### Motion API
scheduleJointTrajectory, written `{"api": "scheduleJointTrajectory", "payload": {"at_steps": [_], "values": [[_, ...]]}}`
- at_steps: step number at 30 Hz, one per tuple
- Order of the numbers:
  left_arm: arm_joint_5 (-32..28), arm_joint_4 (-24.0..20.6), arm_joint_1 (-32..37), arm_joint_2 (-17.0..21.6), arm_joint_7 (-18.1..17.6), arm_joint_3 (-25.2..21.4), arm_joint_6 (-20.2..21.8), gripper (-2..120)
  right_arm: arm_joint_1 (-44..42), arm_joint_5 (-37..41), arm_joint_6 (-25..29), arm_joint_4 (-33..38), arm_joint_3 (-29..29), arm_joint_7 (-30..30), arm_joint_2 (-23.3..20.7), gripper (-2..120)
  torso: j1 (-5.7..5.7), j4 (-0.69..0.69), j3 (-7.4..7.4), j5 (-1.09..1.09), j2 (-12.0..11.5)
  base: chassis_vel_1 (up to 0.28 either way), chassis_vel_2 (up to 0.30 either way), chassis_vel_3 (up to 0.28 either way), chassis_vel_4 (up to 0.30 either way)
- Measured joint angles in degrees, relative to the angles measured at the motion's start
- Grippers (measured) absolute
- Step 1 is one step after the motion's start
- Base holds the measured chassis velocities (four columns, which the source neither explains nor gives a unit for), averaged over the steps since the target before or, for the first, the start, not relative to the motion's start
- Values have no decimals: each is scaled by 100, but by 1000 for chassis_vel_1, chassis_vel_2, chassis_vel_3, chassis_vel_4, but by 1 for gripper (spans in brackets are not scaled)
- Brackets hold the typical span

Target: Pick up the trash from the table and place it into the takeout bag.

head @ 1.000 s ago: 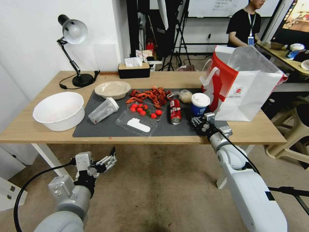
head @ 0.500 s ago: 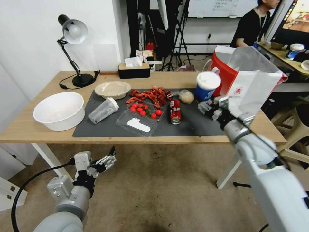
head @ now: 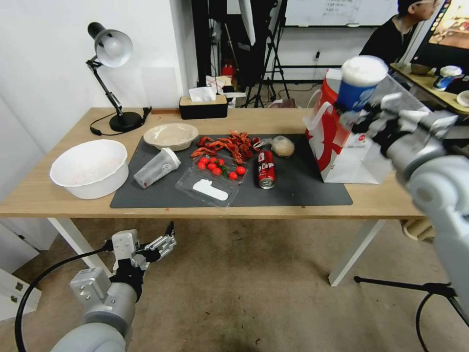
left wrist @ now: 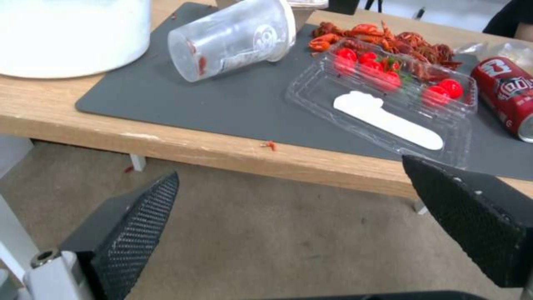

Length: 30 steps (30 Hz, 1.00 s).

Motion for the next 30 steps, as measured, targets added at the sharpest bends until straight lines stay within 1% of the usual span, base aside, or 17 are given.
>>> {"api": "scheduleJointTrajectory", "payload": {"at_steps": [2,3,6,10,11,12,15,19,20,23,25,26,27,29,30], "values": [[5,-12,7,-7,1,1,-2,100,377,453,-129,-162,-52,252,-186,47,0,0,0,1,0,0,0,0,0],[5,-12,7,-7,1,1,-2,100,377,453,-129,-162,-52,252,-186,47,0,0,0,1,0,0,0,0,0],[15,-21,24,-13,3,2,-7,100,847,1087,-466,-429,-159,822,-289,47,0,0,0,1,-1,0,0,0,0],[16,-20,25,-13,3,1,-7,100,869,1113,-486,-443,-166,859,-292,47,0,1,0,1,-1,0,0,0,0],[20,-21,28,-13,5,2,-10,100,1017,1252,-626,-575,-221,1091,-300,47,0,0,0,0,-1,0,0,0,0],[20,-21,28,-13,5,2,-10,100,1017,1252,-626,-575,-221,1091,-300,47,0,0,0,0,-1,0,0,0,0],[22,-21,31,-16,5,6,-12,100,1141,1382,-713,-733,-289,1341,-302,47,1,1,1,2,-1,0,0,0,0],[22,-21,31,-16,5,6,-12,100,1141,1382,-713,-733,-289,1341,-302,47,1,1,1,2,-1,0,0,0,0],[24,-21,31,-18,7,12,-14,100,1305,1755,-733,-1050,-446,1740,-306,47,1,0,1,2,-1,0,0,0,0],[24,-21,31,-17,7,12,-15,100,1321,1776,-733,-1085,-462,1763,-304,47,1,0,0,3,-1,0,0,0,0],[22,-2,18,-10,8,9,-15,100,1552,1902,-733,-1524,-668,1924,-242,69,2,1,1,1,-1,0,0,0,0],[19,11,9,-10,9,8,-15,100,1642,2026,-728,-1613,-746,2002,-216,78,1,0,1,1,-1,0,0,0,0],[19,11,9,-10,9,8,-15,100,1642,2026,-728,-1613,-746,2002,-216,78,1,0,1,1,-1,0,0,0,0],[15,16,3,-10,10,8,-15,100,1701,2056,-721,-1647,-792,2027,-211,86,1,0,1,0,-1,0,0,0,0],[14,16,3,-9,11,8,-15,100,1708,2055,-719,-1652,-803,2027,-214,92,1,0,0,0,-1,0,0,0,0]]}}
